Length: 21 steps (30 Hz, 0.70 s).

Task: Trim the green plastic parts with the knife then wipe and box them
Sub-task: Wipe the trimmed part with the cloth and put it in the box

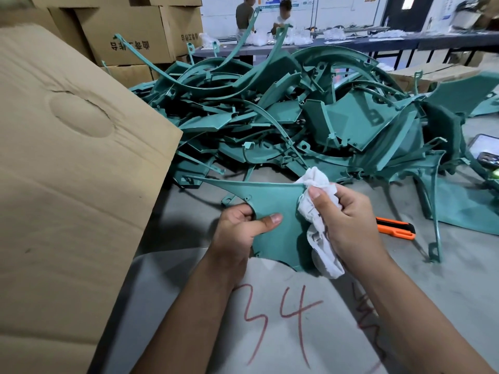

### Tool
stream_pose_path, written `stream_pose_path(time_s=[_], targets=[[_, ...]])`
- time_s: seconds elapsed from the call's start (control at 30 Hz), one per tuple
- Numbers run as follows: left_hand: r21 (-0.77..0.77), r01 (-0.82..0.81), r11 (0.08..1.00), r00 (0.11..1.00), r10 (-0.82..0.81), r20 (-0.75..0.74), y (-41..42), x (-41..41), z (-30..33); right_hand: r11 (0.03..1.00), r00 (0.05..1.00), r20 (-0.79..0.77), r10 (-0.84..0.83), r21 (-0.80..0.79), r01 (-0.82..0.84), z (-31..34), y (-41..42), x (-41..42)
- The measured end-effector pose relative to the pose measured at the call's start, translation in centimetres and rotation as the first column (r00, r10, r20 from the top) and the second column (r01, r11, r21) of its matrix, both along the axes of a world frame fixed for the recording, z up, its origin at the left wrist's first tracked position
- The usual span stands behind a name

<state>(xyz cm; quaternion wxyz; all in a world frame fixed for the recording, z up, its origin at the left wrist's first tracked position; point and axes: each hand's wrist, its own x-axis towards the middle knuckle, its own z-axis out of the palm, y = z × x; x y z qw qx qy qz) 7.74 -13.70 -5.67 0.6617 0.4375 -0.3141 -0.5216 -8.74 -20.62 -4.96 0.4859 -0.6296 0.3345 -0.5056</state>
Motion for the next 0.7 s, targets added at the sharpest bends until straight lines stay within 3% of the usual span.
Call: stream_pose_path(time_s=[0.7], targets=[[-0.002, -0.108, 0.994, 0.994, 0.108, -0.021, -0.02, -0.93, -0.04, 0.981, 0.979, -0.066, -0.195, 0.002, 0.195, -0.13, 0.39, 0.20]])
